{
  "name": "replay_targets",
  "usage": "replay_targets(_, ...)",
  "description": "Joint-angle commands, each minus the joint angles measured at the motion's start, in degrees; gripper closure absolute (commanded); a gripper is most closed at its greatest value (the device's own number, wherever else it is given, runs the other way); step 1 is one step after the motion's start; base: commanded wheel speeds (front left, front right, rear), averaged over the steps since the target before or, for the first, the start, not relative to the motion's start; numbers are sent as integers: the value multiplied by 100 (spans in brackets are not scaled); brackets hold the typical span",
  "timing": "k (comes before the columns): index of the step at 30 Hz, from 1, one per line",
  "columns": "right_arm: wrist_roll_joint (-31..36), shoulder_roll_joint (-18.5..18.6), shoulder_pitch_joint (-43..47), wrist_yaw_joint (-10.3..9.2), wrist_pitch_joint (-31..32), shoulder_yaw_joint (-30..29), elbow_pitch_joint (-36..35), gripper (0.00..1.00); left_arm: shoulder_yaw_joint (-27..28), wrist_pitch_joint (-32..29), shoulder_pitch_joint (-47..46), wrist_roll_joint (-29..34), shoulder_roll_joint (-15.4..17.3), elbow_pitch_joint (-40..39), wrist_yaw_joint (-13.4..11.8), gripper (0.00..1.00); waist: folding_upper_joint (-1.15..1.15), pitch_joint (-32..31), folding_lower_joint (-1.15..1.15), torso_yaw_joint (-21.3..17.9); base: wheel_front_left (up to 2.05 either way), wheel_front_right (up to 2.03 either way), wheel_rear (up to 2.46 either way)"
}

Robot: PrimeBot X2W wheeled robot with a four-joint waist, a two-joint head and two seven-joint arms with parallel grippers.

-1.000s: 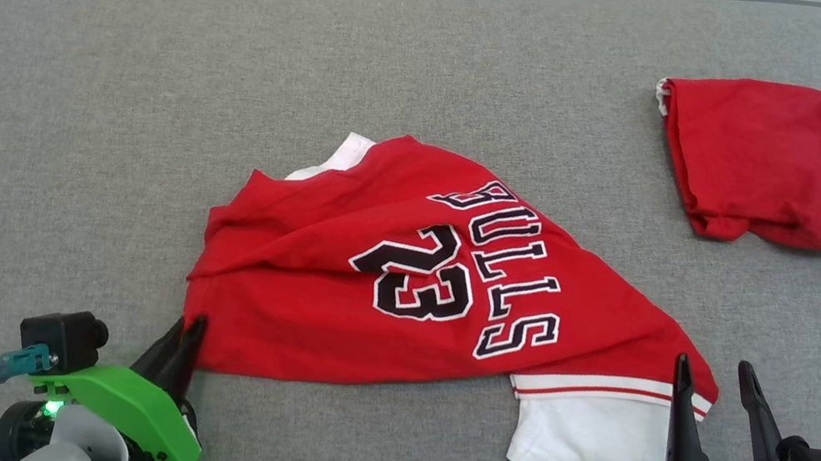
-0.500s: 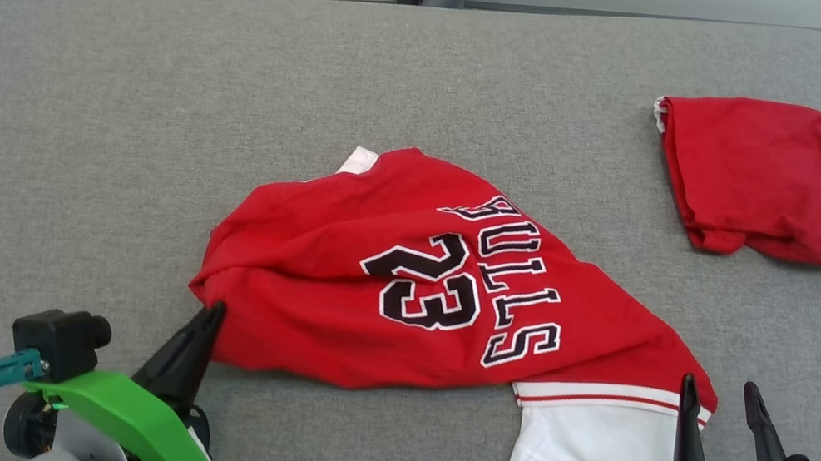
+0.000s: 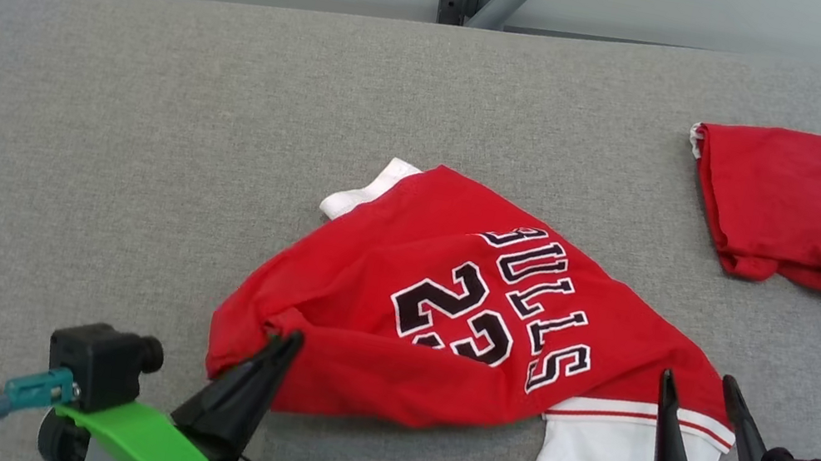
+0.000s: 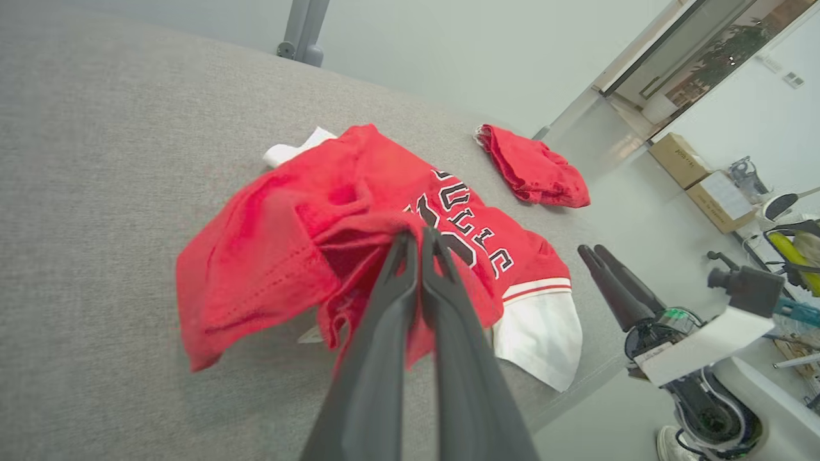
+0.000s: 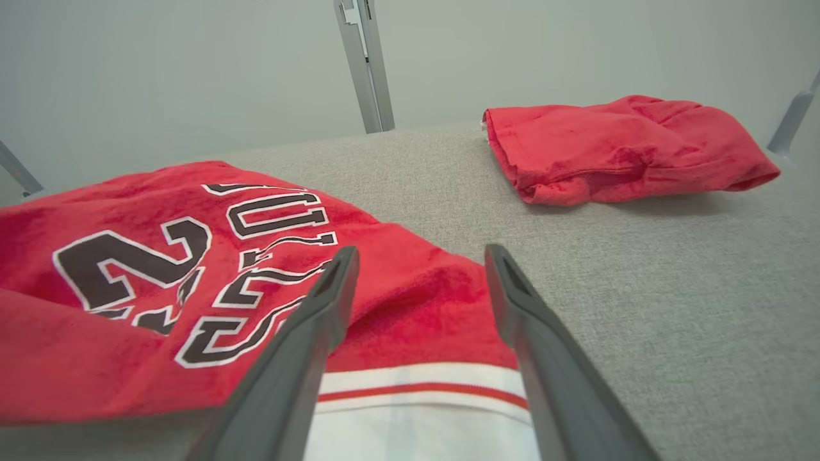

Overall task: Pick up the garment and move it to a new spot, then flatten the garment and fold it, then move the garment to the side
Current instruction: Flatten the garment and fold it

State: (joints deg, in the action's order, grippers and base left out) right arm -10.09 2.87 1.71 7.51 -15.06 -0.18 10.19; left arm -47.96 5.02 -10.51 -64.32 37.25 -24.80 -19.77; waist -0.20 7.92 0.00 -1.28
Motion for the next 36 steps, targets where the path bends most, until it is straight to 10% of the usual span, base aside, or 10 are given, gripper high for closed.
replay_targets(1, -33, 5, -93, -4, -24, -9, -30, 0, 39, -29, -155, -16, -2, 88, -11, 100, 20, 196, 0, -106, 0, 0, 0)
replay_targets(20, -30, 4, -574, -5, -24, 11, -125, 0, 314, -638, -2624, -201, -979, 4224, 1133, 100, 20, 1294, 0, -809, 0, 0, 0)
replay_targets(21, -29, 3, -574, -5, -25, 19, -125, 0, 351, -539, -2703, -163, -1029, 4358, 1174, 96, 20, 1297, 0, -814, 0, 0, 0)
replay_targets(22, -30, 3, -572, -5, -24, 26, -118, 0, 386, -435, -2761, -138, -1082, 4473, 1208, 52, 20, 1294, 0, -817, 0, 0, 0)
replay_targets(23, -30, 3, -572, -5, -24, 26, -118, 0, 386, -435, -2761, -138, -1082, 4473, 1208, 52, 20, 1294, 0, -817, 0, 0, 0)
replay_targets(24, -30, 3, -568, -5, -24, 28, -109, 0, 401, -352, -2788, -135, -1146, 4558, 1260, 0, 20, 1283, 0, -812, 0, 0, 0)
replay_targets(36, 32, 4, -364, -5, -24, -9, -8, 0, 620, 669, -2047, -50, -846, 4345, 1519, 0, 20, 836, 0, -650, 0, 0, 0)
